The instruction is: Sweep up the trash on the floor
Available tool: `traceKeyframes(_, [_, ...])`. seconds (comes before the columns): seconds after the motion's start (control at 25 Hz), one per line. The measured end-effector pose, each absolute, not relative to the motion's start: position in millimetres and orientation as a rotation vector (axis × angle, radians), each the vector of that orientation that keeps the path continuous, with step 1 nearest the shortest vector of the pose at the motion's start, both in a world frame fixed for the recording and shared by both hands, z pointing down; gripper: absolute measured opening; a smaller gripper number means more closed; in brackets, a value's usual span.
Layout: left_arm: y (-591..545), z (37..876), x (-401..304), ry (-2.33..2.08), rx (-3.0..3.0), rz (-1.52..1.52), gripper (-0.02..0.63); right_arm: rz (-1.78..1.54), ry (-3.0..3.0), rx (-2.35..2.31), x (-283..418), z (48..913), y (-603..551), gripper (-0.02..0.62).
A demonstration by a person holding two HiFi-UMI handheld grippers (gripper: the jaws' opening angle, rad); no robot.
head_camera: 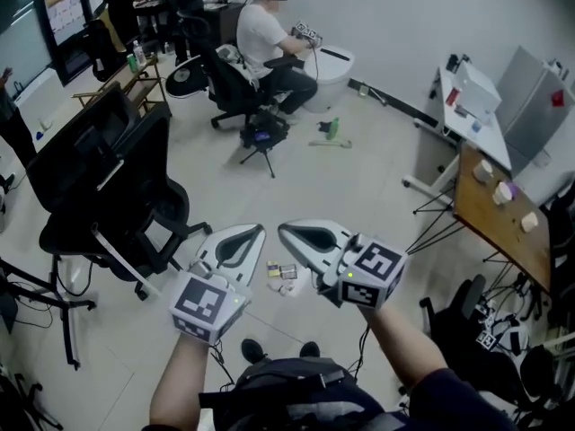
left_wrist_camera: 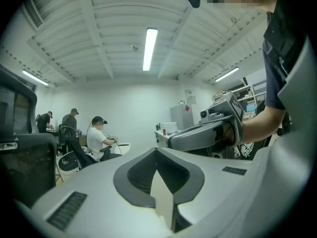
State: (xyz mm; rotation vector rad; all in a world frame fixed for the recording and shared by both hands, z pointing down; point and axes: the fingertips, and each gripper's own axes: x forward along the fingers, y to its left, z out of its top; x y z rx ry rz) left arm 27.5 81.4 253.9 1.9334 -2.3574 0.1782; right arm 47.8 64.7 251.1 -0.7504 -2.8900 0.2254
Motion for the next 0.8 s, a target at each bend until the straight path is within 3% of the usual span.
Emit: traceKeyframes(0.8, [-46, 208, 127, -2.398, 1.956, 0.213, 0.0, 0.234, -2.923, -0.831, 153, 230, -55, 0.007])
